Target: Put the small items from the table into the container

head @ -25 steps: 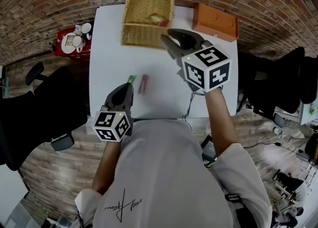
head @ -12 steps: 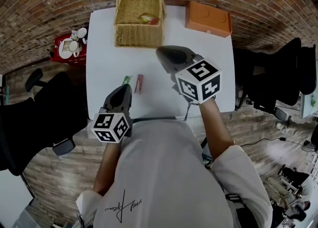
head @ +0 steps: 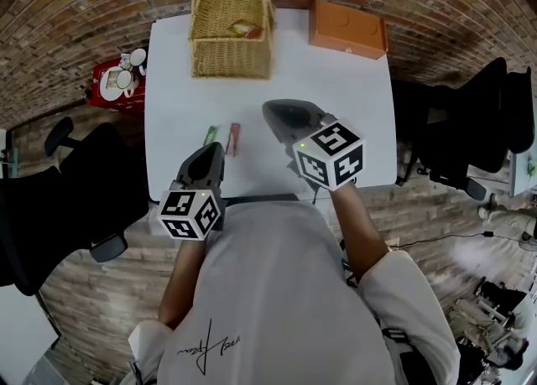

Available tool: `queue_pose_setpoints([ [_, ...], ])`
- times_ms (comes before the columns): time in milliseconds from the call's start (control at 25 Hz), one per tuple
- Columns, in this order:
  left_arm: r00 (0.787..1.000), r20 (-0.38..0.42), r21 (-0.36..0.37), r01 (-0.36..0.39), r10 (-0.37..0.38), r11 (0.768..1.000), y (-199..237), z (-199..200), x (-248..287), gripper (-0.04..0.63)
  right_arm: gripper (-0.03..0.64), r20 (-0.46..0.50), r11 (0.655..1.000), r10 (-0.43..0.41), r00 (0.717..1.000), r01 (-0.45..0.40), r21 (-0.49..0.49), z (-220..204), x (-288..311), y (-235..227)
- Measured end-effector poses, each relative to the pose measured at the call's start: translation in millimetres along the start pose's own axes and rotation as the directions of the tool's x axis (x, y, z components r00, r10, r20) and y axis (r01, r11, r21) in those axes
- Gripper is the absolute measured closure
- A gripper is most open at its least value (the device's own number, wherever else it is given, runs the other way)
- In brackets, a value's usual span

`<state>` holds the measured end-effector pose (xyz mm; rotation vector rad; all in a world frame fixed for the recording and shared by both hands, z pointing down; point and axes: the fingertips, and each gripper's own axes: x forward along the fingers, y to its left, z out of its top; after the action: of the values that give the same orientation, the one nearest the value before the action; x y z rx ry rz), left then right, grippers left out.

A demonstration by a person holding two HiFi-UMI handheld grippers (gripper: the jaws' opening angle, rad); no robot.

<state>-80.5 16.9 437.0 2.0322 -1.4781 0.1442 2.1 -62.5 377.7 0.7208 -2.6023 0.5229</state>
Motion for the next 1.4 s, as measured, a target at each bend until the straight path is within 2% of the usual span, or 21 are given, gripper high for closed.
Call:
queue_pose_setpoints([
  [440,1.0,-0.021,0.035,0.003,-0.002,0.999,-9,-13,-5,0.586,0.594,-0.05,0.998,0.016,0.999,-0.013,0.055,-51,-5,28],
  [600,1.0,-0.025,0.021,0.011,-0.011,1.0,-11,-15,-6,0.586,0.594,-0.056,0.997,0.025,0.998,-0.021,0.075,-61,-6,35],
  [960,0.998,-0.04,0.039,0.043,-0.041,0.998,-17,-20,-1,0.586,0.594,-0.069,0.996,0.034,0.997,-0.028,0.086,-71,-7,43],
  [1400,0.992,-0.122,0.047,-0.013,0.019,0.999,0,-41,22,0.584,0.594,-0.096,0.992,0.052,0.994,-0.04,0.119,-80,-4,44],
])
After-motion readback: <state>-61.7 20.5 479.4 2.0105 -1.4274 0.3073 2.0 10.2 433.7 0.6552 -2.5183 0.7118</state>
